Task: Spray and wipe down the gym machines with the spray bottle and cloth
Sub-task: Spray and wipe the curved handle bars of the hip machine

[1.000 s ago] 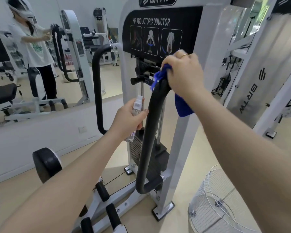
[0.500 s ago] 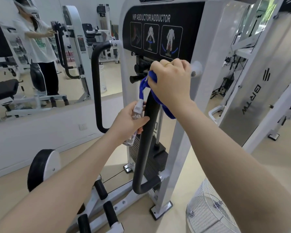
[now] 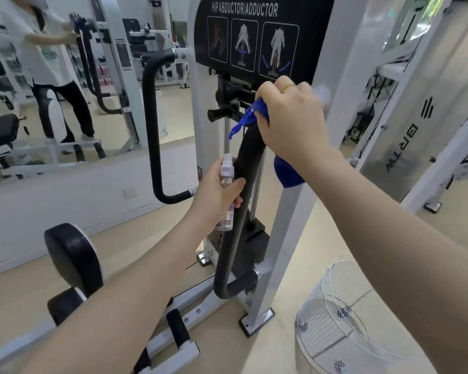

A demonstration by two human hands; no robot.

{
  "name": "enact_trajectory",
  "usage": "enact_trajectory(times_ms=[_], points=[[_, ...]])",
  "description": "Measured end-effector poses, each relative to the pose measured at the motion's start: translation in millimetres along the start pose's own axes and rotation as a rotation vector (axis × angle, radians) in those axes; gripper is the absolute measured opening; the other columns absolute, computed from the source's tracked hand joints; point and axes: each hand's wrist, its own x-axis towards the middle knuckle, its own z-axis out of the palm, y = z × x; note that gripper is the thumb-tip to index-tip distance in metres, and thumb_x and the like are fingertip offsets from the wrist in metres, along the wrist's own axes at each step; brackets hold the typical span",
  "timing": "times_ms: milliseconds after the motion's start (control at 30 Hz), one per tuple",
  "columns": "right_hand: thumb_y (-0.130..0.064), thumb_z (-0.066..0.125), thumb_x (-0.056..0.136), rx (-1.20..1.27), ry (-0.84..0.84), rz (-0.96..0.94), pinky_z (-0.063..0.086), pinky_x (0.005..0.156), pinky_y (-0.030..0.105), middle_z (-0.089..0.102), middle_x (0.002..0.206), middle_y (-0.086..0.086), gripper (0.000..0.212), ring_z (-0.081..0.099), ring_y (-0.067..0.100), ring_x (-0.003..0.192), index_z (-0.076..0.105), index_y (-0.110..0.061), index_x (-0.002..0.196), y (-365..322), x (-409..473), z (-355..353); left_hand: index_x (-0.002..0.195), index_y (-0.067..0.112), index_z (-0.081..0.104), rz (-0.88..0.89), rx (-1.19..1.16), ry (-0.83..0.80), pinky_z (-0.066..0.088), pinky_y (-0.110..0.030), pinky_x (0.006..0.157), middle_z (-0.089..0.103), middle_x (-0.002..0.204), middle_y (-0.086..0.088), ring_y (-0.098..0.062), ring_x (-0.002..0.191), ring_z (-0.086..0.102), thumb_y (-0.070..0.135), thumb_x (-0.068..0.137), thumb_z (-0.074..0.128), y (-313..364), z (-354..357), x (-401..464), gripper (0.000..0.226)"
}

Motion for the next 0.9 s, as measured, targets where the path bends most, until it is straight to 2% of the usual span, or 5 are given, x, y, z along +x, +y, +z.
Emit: enact_trajectory(times_ms=[100, 267, 500, 700, 900], points=[[-0.015, 0.051, 0.089, 0.062, -0.099, -0.193, 0.038, 0.070, 0.035, 0.060, 0.097, 0.015, 0.019, 0.055, 0.033, 0.082, 0.059, -0.004, 0.102, 15.6, 8.1, -11.3, 0.101, 0.032, 0.050, 0.007, 0.012, 0.044, 0.052, -0.018, 0.053, 0.058, 0.070, -0.004, -0.006, 0.050, 0.055, 0.015, 0.092, 0.055, 2.3, 4.1, -5.5, 0.020], [-0.020, 0.047, 0.091, 0.220, -0.085, 0.202, 0.034, 0.068, 0.031, 0.060, 0.100, 0.013, 0.020, 0.054, 0.031, 0.090, 0.055, -0.007, 0.104, 46.0, 31.3, -9.6, 0.101, 0.027, 0.052, 0.008, -0.011, 0.132, 0.051, -0.022, 0.056, 0.059, 0.071, -0.002, -0.011, 0.056, 0.056, 0.012, 0.092, 0.055, 3.9, 12.6, -9.5, 0.018], [-0.006, 0.077, 0.051, -0.010, -0.093, -0.391, 0.023, 0.050, 0.025, 0.054, 0.051, 0.001, 0.022, 0.051, 0.023, 0.056, 0.057, -0.012, 0.058, -9.5, -2.1, -3.7, 0.110, 0.019, 0.052, 0.067, -0.183, 0.431, 0.049, -0.029, 0.054, 0.054, 0.070, 0.002, -0.013, 0.053, 0.051, 0.003, 0.090, 0.055, -3.0, 32.9, -19.3, 0.026], [-0.024, 0.050, 0.091, 0.181, -0.122, -0.204, 0.032, 0.064, 0.029, 0.062, 0.082, 0.005, 0.018, 0.043, 0.021, 0.076, 0.061, -0.009, 0.093, 24.6, 10.1, -4.4, 0.104, 0.025, 0.051, 0.050, -0.080, 0.528, 0.054, -0.035, 0.066, 0.053, 0.076, -0.003, -0.017, 0.061, 0.054, 0.008, 0.090, 0.055, -6.5, 30.1, -24.6, 0.022], [-0.016, 0.060, 0.085, -0.051, -0.239, -0.636, 0.042, 0.071, 0.032, 0.064, 0.084, 0.006, 0.010, 0.049, 0.023, 0.078, 0.059, -0.009, 0.092, -20.4, -41.0, -3.3, 0.099, 0.018, 0.052, 0.040, -0.056, 0.519, 0.046, -0.028, 0.054, 0.055, 0.072, -0.005, -0.014, 0.054, 0.051, 0.008, 0.091, 0.053, -9.6, 17.7, -29.1, 0.013]])
